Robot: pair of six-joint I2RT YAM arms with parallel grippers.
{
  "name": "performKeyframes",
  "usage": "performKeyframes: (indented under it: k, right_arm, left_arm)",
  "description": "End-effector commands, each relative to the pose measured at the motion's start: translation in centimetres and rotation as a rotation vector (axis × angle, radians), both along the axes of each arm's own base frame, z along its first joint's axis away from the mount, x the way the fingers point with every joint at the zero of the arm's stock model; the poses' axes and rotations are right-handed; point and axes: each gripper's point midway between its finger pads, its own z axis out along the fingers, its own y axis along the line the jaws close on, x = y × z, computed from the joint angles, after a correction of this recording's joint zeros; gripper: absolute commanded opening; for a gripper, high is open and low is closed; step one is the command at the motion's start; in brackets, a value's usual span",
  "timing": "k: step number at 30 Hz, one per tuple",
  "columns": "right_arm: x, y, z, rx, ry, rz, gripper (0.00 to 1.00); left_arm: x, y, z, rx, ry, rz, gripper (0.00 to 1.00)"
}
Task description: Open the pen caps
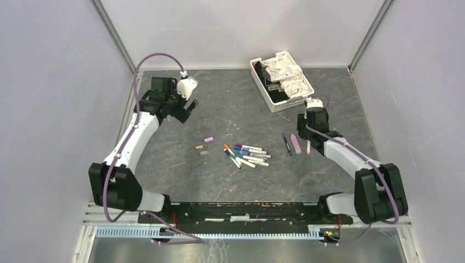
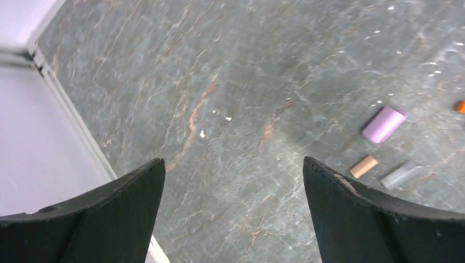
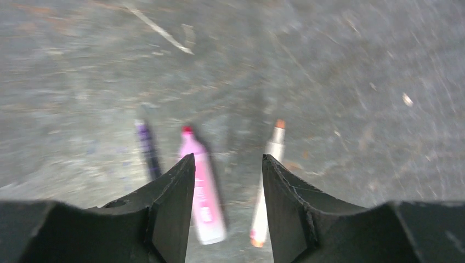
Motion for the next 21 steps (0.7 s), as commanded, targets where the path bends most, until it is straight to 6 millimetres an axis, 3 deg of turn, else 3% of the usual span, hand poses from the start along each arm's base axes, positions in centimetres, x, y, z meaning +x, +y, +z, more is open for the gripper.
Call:
performKeyframes:
  k: [1, 5, 9, 14, 21]
  right_arm:
    - [1.3, 5.8, 4.9, 0.056, -0.14, 0.215, 0.53]
    - [-0.4, 12.9, 4.6, 0.082, -0.108, 0.51, 0.53]
    - [-1.6, 17.9, 3.6, 0.103, -0.045, 0.723, 0.5]
    - [-2.4, 21.9, 1.9, 0.061, 0.025, 0.917, 0.47]
    - [-2.9, 24.3, -1.1, 0.027, 0.118, 0.999, 0.44]
  left_arm:
    - [0.7, 0.4, 1.2, -0.093, 0.047, 0.055, 1.0]
    - [0.1, -1.1, 2.8, -0.17, 0.057, 0.004, 1.0]
    - [-1.2, -2.0, 2.7, -0.194, 0.1, -0.057, 1.0]
    - [-3.7, -2.7, 1.1, -0.178, 0.217, -0.157, 1.0]
    - [-7.1, -4.5, -0.2, -0.226, 0.27, -0.301, 1.0]
